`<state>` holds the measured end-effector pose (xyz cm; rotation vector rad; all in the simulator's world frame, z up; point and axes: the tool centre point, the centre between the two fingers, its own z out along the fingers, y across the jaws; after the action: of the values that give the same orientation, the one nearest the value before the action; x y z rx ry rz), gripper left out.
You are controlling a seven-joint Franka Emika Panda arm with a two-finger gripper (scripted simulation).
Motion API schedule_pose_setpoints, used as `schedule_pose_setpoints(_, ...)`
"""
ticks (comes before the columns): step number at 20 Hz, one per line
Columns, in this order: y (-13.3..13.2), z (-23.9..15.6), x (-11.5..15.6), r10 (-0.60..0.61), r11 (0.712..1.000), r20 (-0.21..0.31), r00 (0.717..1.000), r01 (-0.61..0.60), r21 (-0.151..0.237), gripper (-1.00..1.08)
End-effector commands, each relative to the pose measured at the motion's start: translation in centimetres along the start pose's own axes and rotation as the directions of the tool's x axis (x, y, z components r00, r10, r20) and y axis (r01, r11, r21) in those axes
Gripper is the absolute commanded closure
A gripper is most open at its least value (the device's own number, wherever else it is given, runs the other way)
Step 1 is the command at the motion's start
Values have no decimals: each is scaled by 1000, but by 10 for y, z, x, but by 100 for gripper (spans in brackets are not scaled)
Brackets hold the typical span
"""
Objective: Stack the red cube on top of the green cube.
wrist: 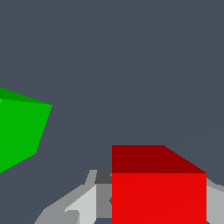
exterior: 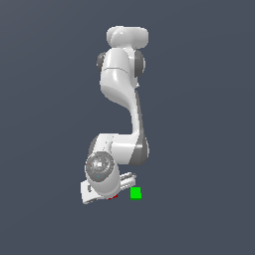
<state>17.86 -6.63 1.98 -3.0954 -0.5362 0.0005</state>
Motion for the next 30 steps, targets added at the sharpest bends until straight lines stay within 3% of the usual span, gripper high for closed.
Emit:
schedule_pose_setpoints(1,0,0,0,0,1000,0,1000,0,0,108)
schedule_pose_setpoints(12,0,-17,-1,0,1000,0,1000,0,0,108)
schedule_pose_setpoints(30,0,-106,-1,0,1000,0,1000,0,0,108)
